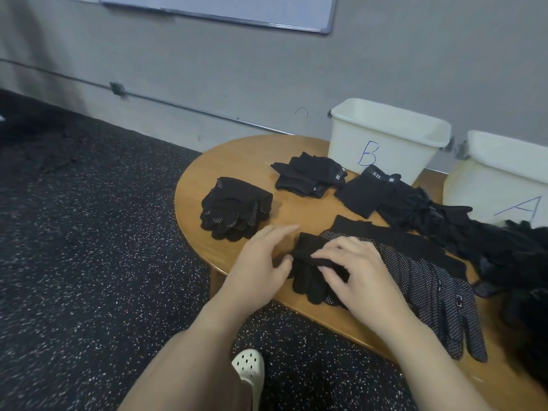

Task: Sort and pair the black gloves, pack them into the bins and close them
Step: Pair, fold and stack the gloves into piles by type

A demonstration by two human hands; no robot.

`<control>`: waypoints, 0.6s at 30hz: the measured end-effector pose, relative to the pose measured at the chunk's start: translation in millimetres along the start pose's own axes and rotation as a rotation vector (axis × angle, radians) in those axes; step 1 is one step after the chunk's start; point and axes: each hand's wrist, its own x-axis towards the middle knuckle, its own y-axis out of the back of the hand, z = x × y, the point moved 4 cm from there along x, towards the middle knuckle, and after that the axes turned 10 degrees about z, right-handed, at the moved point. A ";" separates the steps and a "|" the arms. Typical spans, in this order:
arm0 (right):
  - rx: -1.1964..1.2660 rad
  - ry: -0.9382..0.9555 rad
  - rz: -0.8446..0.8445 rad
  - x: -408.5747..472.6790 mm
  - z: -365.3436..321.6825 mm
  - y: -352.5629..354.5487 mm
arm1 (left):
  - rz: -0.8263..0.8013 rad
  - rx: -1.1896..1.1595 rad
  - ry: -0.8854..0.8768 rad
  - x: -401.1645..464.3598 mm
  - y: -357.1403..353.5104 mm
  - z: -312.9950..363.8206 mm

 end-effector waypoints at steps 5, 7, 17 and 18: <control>-0.020 0.007 -0.103 -7.0 -0.2 -5.3 | -0.027 0.065 0.007 0.2 1.1 -2.0; -0.027 0.016 -0.110 -8.8 -0.8 -4.3 | -0.021 0.049 0.006 -0.2 0.5 0.5; -0.012 0.039 -0.080 -21.1 -3.1 -0.3 | -0.224 0.127 -0.123 5.3 -24.5 17.9; -0.004 0.041 -0.080 -22.5 -3.4 0.4 | -0.250 0.168 -0.137 6.4 -27.6 17.3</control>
